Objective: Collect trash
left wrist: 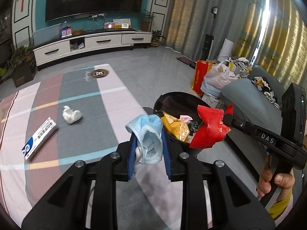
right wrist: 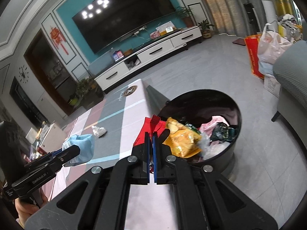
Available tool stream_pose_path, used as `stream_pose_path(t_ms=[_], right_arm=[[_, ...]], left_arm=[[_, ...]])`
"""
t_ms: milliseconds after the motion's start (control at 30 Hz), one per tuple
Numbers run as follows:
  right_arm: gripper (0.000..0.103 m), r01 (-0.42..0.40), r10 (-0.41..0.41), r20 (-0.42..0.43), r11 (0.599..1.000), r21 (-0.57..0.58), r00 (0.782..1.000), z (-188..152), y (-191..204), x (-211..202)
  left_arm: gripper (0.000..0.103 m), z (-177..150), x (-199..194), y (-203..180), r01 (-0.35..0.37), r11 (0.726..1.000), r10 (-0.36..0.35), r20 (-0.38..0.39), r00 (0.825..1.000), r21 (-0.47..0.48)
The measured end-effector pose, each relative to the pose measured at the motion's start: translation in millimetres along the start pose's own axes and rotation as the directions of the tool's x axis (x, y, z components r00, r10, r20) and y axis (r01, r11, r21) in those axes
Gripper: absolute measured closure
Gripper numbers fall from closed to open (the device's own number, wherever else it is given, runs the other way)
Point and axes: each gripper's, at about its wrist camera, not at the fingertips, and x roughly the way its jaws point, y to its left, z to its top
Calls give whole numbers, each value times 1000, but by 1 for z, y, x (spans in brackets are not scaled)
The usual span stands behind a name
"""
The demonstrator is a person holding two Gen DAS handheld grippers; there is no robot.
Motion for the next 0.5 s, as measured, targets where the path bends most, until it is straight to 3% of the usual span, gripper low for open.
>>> stream_pose_path(t_ms=[500], right_arm=[[99,66,-73,64,992,103,995,11,-56,-9]], left_arm=[[77,29,52,-53,68,992,-64,-45,997,105]])
